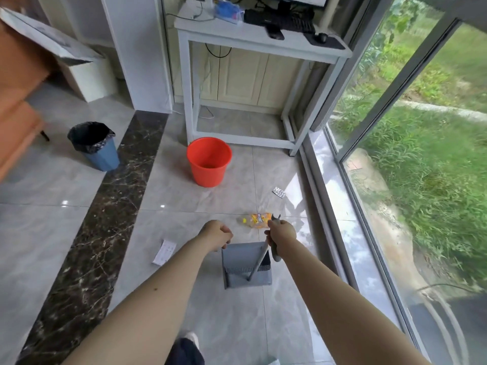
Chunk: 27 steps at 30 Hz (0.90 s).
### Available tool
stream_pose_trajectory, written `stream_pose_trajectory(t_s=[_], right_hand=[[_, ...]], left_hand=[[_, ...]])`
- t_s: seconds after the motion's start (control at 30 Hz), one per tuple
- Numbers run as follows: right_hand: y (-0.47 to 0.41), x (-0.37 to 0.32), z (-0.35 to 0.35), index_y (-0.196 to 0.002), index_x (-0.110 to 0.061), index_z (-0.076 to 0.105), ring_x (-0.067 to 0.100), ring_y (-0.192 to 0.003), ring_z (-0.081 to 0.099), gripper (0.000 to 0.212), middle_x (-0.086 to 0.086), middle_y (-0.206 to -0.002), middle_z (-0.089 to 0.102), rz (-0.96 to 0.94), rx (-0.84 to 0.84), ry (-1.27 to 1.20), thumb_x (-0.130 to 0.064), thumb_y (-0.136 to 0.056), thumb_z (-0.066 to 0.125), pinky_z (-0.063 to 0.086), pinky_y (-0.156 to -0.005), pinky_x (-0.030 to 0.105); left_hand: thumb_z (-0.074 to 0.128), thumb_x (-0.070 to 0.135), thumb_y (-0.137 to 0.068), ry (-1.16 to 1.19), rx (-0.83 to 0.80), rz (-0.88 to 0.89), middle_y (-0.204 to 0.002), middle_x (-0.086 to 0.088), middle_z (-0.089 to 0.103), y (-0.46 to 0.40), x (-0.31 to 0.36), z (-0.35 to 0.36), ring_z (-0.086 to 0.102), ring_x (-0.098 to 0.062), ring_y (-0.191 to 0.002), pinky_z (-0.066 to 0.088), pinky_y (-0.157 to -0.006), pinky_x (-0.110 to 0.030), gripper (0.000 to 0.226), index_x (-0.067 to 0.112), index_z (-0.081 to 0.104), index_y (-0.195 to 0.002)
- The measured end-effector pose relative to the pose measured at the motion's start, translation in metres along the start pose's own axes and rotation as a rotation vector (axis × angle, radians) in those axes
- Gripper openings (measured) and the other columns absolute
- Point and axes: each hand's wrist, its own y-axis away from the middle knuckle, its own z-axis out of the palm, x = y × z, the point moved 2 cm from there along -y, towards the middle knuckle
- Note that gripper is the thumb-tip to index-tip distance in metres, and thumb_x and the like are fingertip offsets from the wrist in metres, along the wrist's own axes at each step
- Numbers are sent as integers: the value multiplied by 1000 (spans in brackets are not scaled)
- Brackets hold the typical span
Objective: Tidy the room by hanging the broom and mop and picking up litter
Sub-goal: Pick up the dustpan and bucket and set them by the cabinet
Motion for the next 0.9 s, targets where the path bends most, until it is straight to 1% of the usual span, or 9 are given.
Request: stream_pose_trajectory(t_s=[0.13,0.23,0.33,0.43,0.53,0.63,0.77,0.83,0.9], right_hand=[[-34,-38,27,-106,-4,59,12,-48,49,22,2,-64,57,-65,77,41,-17,-93,47,41,-39,17],[-60,-65,38,-90,-8,56,9,-49,49,15,5,-75,63,-100,112,117,-18,-91,45,31,-28,6],[-92,-95,49,-86,-8,54,8,-49,48,14,6,-77,63,-109,150,120,-18,-91,46,33,-30,11],[-138,-130,65,-85,-9,53,8,-50,50,13,8,-79,63,-92,151,77,-18,-92,47,38,-37,18],[-181,-162,76,-81,-11,52,9,-51,50,14,8,-79,63,-76,147,40,-18,-92,47,39,-40,17],[-216,-193,84,-91,-10,56,10,-51,51,14,8,-80,64,-59,156,16,-19,-92,46,37,-46,22],[-263,-235,98,-96,-8,56,11,-50,50,17,6,-78,63,-49,162,-23,-19,-93,45,36,-44,23],[-283,-248,109,-93,-9,53,10,-49,48,14,2,-68,58,-36,158,-12,-20,-94,44,35,-39,21],[-305,-260,124,-93,-10,52,10,-49,48,13,0,-64,55,-36,158,2,-20,-94,44,35,-40,20]], left_hand=[[47,7,-87,-44,78,-11,-83,-14,64,-51,15,-47,59,-24,-73,41,-55,-21,20,12,54,-69],[47,6,-85,-61,68,8,-82,-14,65,-88,39,-62,61,-23,-75,42,-64,-23,25,14,54,-62],[46,5,-84,-71,35,42,-81,-14,65,-129,67,-71,61,-24,-73,40,-54,-22,27,16,52,-60],[47,6,-86,-31,34,45,-76,-11,63,-183,95,-81,59,-24,-73,38,-52,-22,26,17,52,-62],[47,7,-87,-8,43,23,-67,-5,59,-232,119,-92,58,-23,-70,36,-50,-22,27,19,52,-63],[48,6,-87,11,57,-12,-66,-5,57,-273,138,-107,55,-22,-63,37,-50,-22,26,19,51,-65],[54,11,-88,63,117,-23,-85,-11,59,-334,157,-138,59,-26,-83,39,-67,-29,8,15,61,-88],[54,15,-89,56,131,-43,-89,-11,63,-363,162,-152,60,-28,-87,45,-72,-34,14,17,61,-101],[53,19,-92,28,130,-59,-113,-14,64,-395,168,-163,61,-33,-105,49,-90,-39,30,14,57,-122]])
